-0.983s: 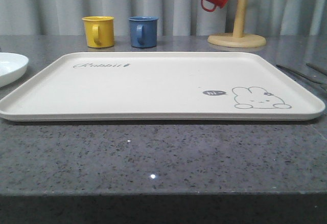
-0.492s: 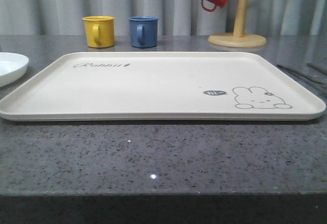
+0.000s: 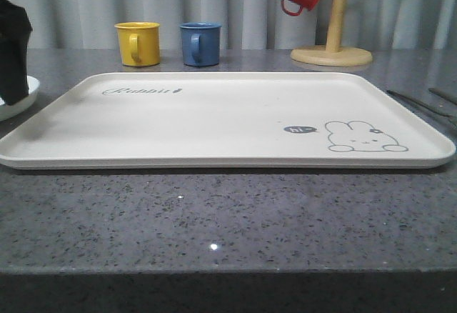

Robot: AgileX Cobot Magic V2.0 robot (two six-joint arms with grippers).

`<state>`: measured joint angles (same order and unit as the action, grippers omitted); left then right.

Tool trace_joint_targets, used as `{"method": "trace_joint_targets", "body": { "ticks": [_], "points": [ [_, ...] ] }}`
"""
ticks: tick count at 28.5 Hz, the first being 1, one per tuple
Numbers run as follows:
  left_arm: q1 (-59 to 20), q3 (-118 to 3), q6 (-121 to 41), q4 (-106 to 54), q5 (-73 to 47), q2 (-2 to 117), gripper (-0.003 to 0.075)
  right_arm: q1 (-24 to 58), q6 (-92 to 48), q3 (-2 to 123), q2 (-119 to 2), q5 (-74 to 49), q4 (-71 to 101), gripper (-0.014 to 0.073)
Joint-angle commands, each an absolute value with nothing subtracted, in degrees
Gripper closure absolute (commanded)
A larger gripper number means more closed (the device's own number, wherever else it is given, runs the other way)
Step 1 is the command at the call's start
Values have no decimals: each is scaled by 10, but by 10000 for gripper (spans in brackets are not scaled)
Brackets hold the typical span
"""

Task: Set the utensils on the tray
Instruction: 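Lower the left gripper and grasp the rim of the white plate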

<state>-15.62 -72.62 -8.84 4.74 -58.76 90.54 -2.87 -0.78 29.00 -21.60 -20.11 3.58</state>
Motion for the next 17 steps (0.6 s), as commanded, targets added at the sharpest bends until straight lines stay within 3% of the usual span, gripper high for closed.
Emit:
{"method": "trace_joint_targets", "body": {
  "ticks": [1, 3, 6, 13, 17],
  "points": [
    [-160, -749, -88, 50, -586, 911, 228, -31, -13, 310, -224, -156, 36, 45],
    [-160, -749, -88, 50, -587, 920, 252, -31, -13, 310, -224, -156, 36, 45],
    [-160, -749, -88, 50, -587, 924, 349, -31, -13, 310, -224, -156, 36, 45],
    [-160, -749, -88, 50, -587, 924, 709, -31, -13, 310, -224, -156, 36, 45],
    [-160, -752, -88, 60, -588, 923, 738, -31, -13, 310, -224, -156, 36, 45]
  ]
}}
